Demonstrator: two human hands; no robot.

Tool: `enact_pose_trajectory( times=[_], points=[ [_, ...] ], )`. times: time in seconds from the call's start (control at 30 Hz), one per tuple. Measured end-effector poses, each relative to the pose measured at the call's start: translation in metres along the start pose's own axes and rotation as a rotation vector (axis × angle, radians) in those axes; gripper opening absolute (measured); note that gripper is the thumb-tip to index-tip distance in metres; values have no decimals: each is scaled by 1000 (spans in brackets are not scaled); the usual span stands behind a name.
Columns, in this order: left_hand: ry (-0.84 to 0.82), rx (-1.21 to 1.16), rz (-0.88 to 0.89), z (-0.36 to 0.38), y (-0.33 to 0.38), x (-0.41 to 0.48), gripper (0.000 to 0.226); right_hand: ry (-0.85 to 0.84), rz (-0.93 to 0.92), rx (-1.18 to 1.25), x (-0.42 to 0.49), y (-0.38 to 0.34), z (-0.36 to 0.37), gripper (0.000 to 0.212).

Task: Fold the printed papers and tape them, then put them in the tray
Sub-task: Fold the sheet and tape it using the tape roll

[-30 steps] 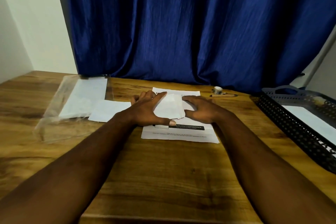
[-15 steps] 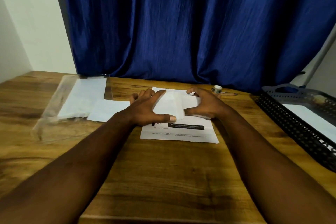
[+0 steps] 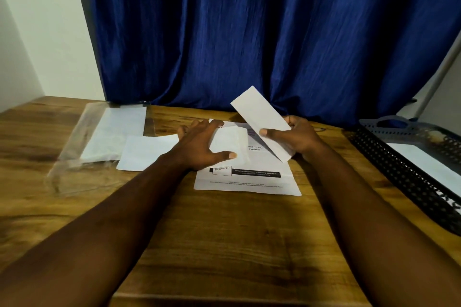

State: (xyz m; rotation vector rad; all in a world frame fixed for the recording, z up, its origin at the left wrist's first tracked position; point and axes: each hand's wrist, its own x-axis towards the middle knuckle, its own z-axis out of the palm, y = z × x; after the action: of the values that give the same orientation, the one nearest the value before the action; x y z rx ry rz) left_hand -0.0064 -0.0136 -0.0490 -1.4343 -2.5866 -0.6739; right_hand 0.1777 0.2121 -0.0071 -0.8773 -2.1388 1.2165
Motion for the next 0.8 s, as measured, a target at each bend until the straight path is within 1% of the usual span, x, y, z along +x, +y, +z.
enact_pose_trajectory(
  times=[0.07, 0.13, 0.23, 0.33, 0.43, 0.5, 0.6, 0.67, 0.73, 0.8],
  points=[
    [11, 2, -9, -1, 2, 1, 97, -47, 13, 62, 0, 0, -4, 61],
    [31, 10, -16, -2, 4, 1, 88, -140, 30, 98, -2, -1, -7, 49],
    [79, 7, -13, -4, 7, 0, 70, -293, 12, 75, -7, -6, -14, 43],
    [81, -14, -18, -7, 12, -3, 59, -355, -21, -66, -12, -11, -21, 38],
    [84, -72, -38, -11, 15, -4, 53, -294, -142, -322, -15, -18, -22, 29],
    [116, -132, -60, -13, 15, -4, 47, -202, -271, -360, -15, -24, -19, 26],
    [154, -278, -112, -13, 17, -4, 43, -67, -409, -251, -16, -32, -22, 35],
    [166, -377, -138, -14, 17, -3, 40, -19, -448, -185, -18, -34, -26, 41],
    [172, -422, -156, -16, 16, -2, 35, -56, -421, -85, -20, -35, -27, 41],
    [157, -439, -152, -17, 14, -2, 33, -130, -370, -15, -23, -36, -27, 35]
  ],
)
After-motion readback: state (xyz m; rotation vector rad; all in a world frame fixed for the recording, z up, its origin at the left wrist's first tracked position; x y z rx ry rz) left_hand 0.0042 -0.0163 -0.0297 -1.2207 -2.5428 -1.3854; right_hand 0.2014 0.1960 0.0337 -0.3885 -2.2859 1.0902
